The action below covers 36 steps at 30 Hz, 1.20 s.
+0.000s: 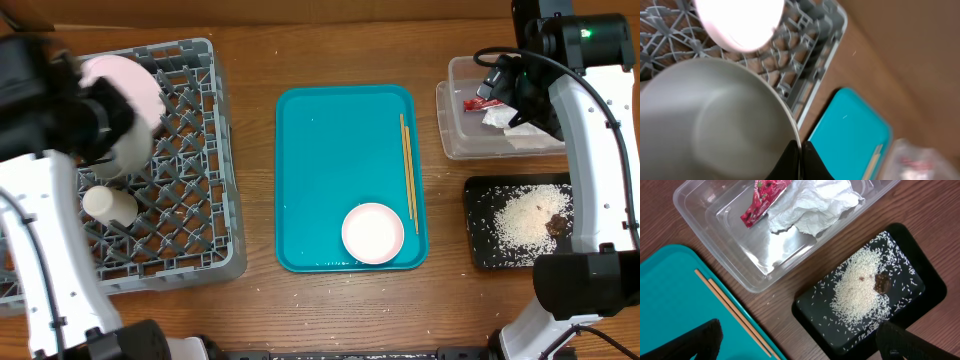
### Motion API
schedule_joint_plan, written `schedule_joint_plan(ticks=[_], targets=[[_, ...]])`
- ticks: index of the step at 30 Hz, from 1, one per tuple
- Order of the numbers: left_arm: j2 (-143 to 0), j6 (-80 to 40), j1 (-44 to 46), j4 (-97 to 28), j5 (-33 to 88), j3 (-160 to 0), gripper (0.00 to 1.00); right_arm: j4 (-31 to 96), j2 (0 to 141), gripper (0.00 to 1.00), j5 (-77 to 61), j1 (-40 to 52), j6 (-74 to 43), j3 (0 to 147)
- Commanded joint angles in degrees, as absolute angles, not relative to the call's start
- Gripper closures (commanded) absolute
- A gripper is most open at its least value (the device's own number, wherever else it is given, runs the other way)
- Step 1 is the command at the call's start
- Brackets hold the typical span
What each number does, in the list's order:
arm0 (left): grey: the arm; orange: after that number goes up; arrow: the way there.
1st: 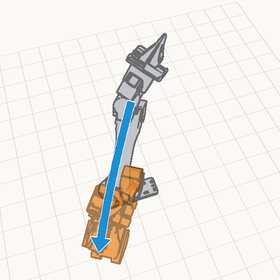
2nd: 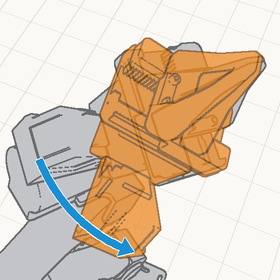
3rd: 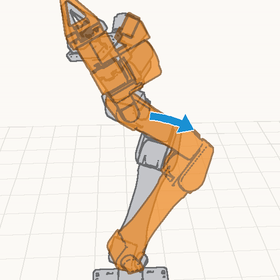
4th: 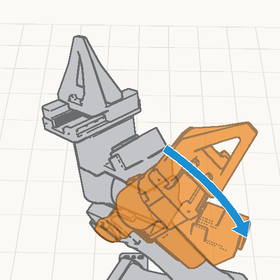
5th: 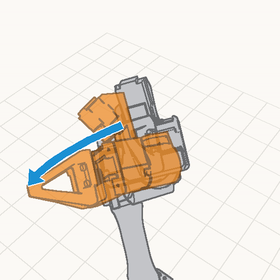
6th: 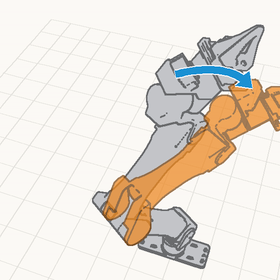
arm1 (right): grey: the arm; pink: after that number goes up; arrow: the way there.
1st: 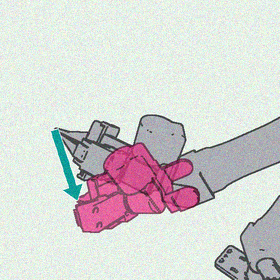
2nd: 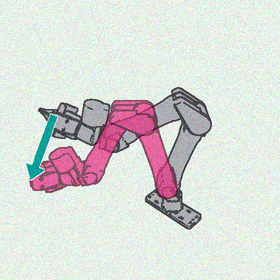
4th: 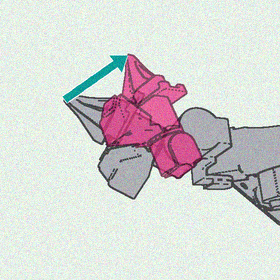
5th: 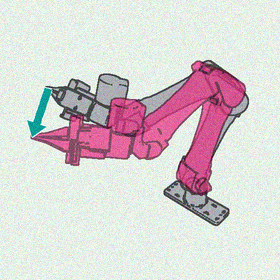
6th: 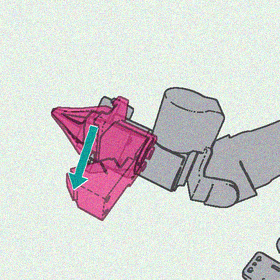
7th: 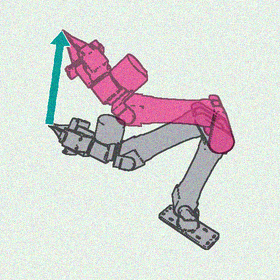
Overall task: Sort waste into correct bins and load items into the dishwasher
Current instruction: 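Grasp the grey bowl rim with the left gripper and carry it left, then lower the grey bowl into the rack and open the left gripper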
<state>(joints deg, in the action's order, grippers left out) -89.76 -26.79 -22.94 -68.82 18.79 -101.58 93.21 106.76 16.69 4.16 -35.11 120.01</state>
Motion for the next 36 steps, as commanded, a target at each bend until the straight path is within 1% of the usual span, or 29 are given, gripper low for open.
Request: schedule_joint_plan(ticks=[1, 5, 9, 14, 22, 36], targets=[[-93.10, -21.45, -36.27, -66.37, 39.68, -100.09, 0.96, 93.12, 105.45, 0.00, 16.86, 4.10, -34.63, 121.14], [-98.80, -16.88, -43.44, -63.00, 51.16, -99.53, 0.96, 93.12, 105.45, 0.00, 16.86, 4.10, -34.63, 121.14], [-105.71, -15.38, -46.96, -57.52, 61.21, -99.53, 0.96, 93.12, 105.45, 0.00, 16.84, 4.10, -34.65, 121.14], [-114.96, -15.40, -50.33, -49.80, 78.87, -99.53, 0.96, 93.12, 105.45, 0.00, 16.86, 4.10, -34.63, 121.14], [-119.13, -14.83, -53.45, -48.31, 77.36, -99.53, 0.96, 93.12, 105.45, 0.00, 16.86, 4.10, -34.65, 121.14], [-123.59, -14.83, -53.06, -40.58, 78.89, -99.53, 0.96, 93.12, 105.45, 0.00, 16.86, 4.10, -34.63, 121.14]])
